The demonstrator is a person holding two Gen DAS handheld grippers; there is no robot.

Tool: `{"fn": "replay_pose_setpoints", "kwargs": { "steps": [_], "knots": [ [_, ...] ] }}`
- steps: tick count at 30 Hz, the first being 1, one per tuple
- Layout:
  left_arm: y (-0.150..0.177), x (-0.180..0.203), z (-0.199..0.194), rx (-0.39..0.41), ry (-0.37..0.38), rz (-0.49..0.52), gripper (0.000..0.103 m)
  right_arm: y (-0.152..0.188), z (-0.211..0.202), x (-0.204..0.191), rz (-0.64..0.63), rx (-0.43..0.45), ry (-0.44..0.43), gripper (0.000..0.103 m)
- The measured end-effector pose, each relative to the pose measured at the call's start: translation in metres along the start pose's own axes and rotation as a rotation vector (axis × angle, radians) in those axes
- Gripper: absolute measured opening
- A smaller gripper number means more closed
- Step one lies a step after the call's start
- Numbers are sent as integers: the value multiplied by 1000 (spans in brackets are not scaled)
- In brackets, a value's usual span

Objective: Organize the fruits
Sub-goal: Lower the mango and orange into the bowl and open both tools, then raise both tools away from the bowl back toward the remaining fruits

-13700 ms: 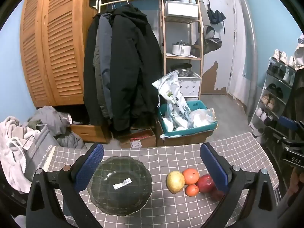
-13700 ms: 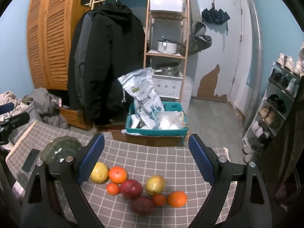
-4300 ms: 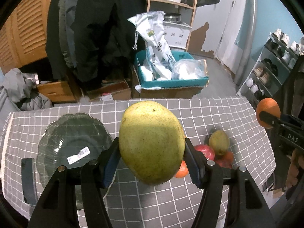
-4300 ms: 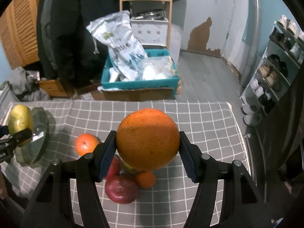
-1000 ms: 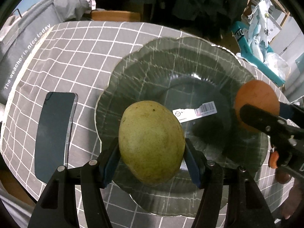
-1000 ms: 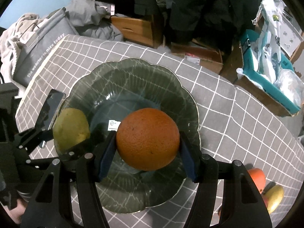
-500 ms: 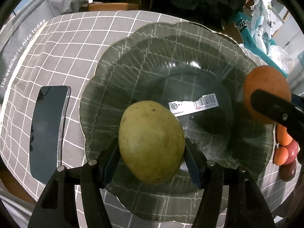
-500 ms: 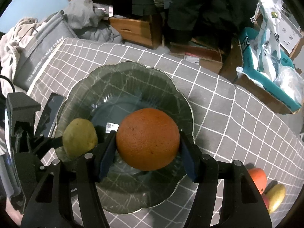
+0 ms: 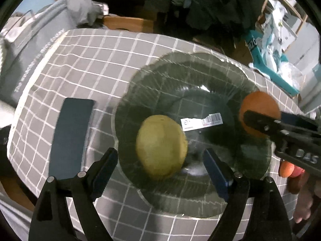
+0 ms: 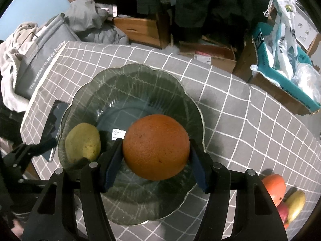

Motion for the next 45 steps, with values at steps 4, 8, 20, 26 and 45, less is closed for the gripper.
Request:
{"fn": "replay_pose_setpoints", "kwargs": {
  "steps": [4,8,20,26,45],
  "knots": [
    [1,-13,-12,19,-31,-21,88,3,5,-9,-13,-19,-7,64],
    [2,-21,-16,19,-41,-40,88,6,10,-15,-27,-40,-11,65],
    [2,-19,-21,23,-37,-41,88,0,-3,-17,-19,10,-23,74],
    [0,-13,-30,41,-27,-28,88,-5,-15,-11,-4,34,-6,74],
    [-7,37,-82,147,59,54,88,-1,-110,14,-39,233,144,74]
  ]
}}
Point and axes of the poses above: each gripper's, at about its wrist camera, not at the fingertips, and z roughly the way its jaws point, x to its right, y to its underside, the point moved 5 cm from there along z, roughly the way its jaws point, and after that the axes turned 4 degrees about x, right-handed, at the moved point
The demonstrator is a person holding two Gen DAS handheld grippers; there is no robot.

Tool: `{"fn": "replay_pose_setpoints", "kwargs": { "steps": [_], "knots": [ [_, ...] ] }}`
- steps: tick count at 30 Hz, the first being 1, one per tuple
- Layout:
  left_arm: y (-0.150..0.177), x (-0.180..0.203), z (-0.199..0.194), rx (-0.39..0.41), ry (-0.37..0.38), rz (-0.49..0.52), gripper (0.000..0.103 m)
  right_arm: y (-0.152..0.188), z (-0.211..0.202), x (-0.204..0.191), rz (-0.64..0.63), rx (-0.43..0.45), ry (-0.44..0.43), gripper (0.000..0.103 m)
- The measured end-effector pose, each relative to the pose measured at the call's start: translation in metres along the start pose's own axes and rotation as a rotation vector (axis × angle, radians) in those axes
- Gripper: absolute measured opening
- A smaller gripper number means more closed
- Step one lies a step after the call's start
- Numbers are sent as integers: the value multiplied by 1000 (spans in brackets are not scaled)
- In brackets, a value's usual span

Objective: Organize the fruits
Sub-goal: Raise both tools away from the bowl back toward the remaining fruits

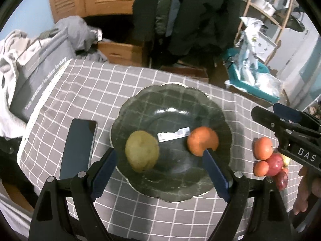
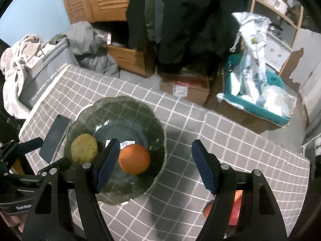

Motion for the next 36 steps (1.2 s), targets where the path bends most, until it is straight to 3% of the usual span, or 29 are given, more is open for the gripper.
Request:
{"fn": "replay_pose_setpoints", "kwargs": {
  "steps": [10,24,36],
  "knots": [
    [-10,23,-33,76,43,21,88,-2,-60,29,41,109,38,74],
    [-22,55,-85,225,79,61,101,11,-133,60,54,242,105,75],
    [-26,88,-115,308,114,121,102,24,-188,89,90,361,167,83]
  ]
}}
Point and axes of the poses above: each gripper's, at about its wrist camera, not at the fingertips, and z roughly the way its jaws point, x to its right, y to its underside, the point moved 5 cm from there along z, roughly the way its jaws point, and after that the axes turned 4 degrees about x, right-handed, at the moved point
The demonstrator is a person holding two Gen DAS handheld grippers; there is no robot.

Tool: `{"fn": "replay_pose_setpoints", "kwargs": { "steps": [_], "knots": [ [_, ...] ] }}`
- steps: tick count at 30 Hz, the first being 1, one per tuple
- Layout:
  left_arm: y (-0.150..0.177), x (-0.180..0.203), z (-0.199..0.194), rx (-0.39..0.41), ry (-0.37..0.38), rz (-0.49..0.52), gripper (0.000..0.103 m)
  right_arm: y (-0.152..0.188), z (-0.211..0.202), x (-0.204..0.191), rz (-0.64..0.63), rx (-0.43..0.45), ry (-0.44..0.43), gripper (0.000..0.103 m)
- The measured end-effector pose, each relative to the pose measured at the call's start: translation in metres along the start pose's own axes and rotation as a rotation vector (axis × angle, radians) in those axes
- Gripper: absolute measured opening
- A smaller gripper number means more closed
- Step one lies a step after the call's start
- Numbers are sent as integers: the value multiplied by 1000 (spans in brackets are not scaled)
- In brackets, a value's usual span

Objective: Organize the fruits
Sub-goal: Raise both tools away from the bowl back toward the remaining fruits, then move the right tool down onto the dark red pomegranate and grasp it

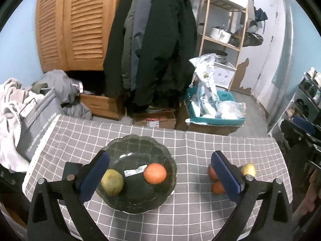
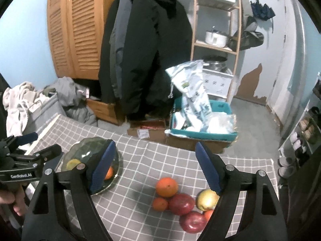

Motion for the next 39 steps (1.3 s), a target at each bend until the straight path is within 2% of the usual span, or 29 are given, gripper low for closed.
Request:
{"fn": "replay_pose_setpoints", "kwargs": {
  "steps": [8,21,27,39],
  "knots": [
    [1,31,1,-5,47,43,102,8,-23,32,17,33,72,86],
    [11,84,15,-44,120,112,102,40,-37,82,74,-11,161,86],
    [23,108,31,-84,136,160,102,60,-32,100,110,-58,174,86],
    [65,128,79,-213,131,206,102,119,6,127,210,-236,158,86]
  ]
}}
Point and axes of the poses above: each gripper's, at about its wrist camera, not at the fingertips, and z roughly the way its jaws point, x to its right, y to its underside, the point moved 5 cm from there along z, roughly the way its jaws point, and after that the axes turned 4 degrees about x, right-handed, at the moved point
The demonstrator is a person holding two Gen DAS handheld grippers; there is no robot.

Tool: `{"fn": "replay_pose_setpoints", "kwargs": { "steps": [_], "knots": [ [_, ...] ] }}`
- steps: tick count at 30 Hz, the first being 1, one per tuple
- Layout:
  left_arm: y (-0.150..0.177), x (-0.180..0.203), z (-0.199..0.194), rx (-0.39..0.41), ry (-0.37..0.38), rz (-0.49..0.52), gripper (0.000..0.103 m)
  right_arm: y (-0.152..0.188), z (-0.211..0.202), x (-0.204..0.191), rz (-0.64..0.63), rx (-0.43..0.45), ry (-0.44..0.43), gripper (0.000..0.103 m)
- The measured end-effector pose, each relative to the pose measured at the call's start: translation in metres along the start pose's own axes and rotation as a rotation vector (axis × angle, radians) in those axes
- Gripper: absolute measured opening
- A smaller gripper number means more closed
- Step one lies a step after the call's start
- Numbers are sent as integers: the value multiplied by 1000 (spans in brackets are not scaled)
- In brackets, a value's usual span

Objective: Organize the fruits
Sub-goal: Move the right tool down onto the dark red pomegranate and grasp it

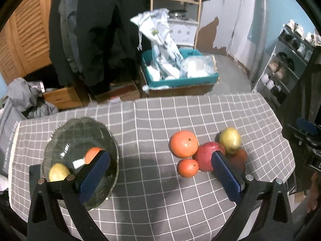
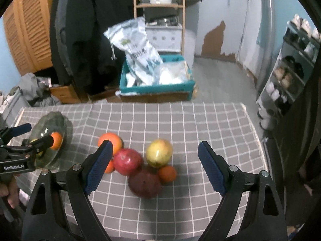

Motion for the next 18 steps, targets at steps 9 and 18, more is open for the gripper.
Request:
{"fn": "replay_pose_setpoints", "kwargs": {
  "steps": [9,18],
  "knots": [
    [27,2,40,-100,-20,8,102,29,42,0,22,-133,-7,86],
    [51,1,67,-177,-35,22,102,61,80,1,46,-263,-10,86]
  ]
}}
Point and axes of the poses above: each gripper's, at about its wrist camera, not at the fingertips, and z roughly the way its jaws point, x to its right, y to its underside, the point moved 5 cm from there along z, roughly the way its jaws point, and after that the axes turned 4 degrees about x, right-handed, at the moved point
